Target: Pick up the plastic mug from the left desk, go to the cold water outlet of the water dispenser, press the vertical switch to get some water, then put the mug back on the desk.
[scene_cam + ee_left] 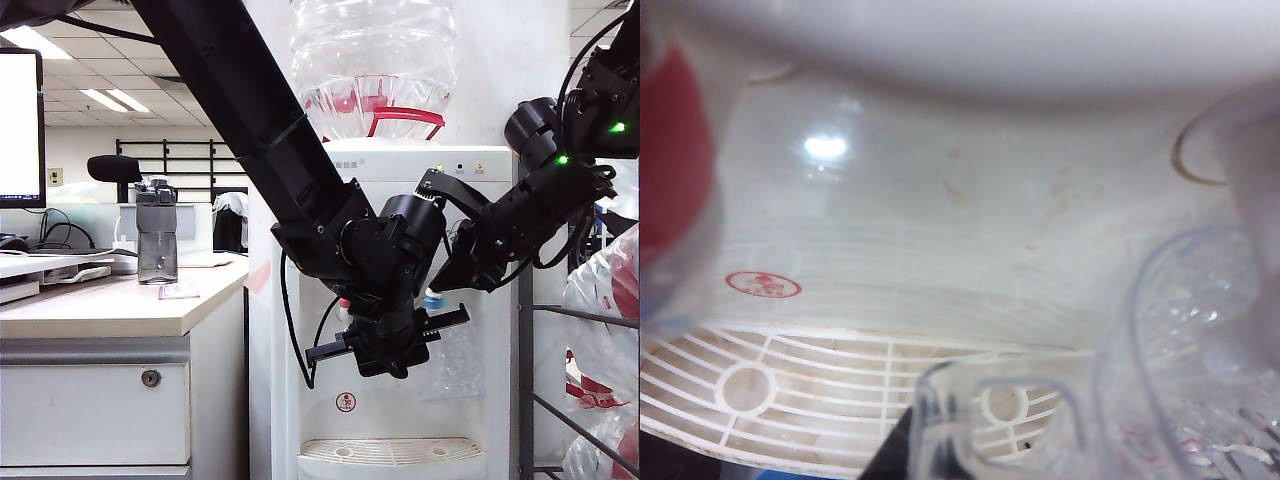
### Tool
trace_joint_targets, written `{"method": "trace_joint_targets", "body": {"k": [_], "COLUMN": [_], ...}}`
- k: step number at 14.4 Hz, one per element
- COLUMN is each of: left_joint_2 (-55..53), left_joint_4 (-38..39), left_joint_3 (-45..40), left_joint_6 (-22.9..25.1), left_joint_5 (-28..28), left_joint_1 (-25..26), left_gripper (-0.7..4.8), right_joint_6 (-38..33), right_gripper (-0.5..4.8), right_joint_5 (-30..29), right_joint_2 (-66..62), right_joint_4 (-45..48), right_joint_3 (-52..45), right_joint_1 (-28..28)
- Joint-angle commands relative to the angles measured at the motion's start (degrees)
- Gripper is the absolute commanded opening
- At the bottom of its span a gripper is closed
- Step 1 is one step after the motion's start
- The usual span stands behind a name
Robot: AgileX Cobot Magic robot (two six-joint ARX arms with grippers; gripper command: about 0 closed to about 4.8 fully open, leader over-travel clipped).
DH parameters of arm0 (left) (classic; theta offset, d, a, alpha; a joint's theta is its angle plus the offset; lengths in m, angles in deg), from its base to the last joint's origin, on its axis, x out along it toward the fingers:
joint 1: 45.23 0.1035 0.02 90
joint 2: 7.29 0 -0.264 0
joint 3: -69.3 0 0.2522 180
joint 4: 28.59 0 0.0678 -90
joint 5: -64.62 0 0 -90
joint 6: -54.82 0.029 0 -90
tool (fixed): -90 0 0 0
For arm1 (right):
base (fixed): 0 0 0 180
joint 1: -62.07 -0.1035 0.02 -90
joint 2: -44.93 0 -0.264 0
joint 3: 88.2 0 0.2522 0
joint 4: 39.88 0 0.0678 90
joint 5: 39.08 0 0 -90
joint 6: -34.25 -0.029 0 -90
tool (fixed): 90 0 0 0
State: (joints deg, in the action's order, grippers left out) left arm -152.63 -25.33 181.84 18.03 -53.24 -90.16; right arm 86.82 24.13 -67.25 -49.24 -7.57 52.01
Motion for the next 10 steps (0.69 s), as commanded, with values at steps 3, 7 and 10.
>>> {"method": "trace_joint_targets", "body": {"k": [3, 7, 10], "left_joint_2": [0.33, 0.33, 0.33], "left_joint_4": [-1.36, -1.31, -1.11], "left_joint_3": [0.42, 0.42, 0.42], "left_joint_6": [-0.09, -0.09, -0.11], "left_joint_5": [-0.42, -0.42, -0.42], "left_joint_1": [-0.11, -0.13, -0.13], "left_gripper": [-0.06, -0.06, -0.06], "right_joint_6": [0.00, 0.00, 0.00], "right_gripper": [-0.04, -0.04, -0.04], "right_joint_5": [1.44, 1.66, 1.68], "right_joint_2": [-0.85, -0.85, -0.85], "right_joint_4": [-3.19, -3.65, -4.00], "right_joint_3": [-0.24, -0.24, -0.24], "right_joint_1": [-0.02, 0.00, 0.00]}}
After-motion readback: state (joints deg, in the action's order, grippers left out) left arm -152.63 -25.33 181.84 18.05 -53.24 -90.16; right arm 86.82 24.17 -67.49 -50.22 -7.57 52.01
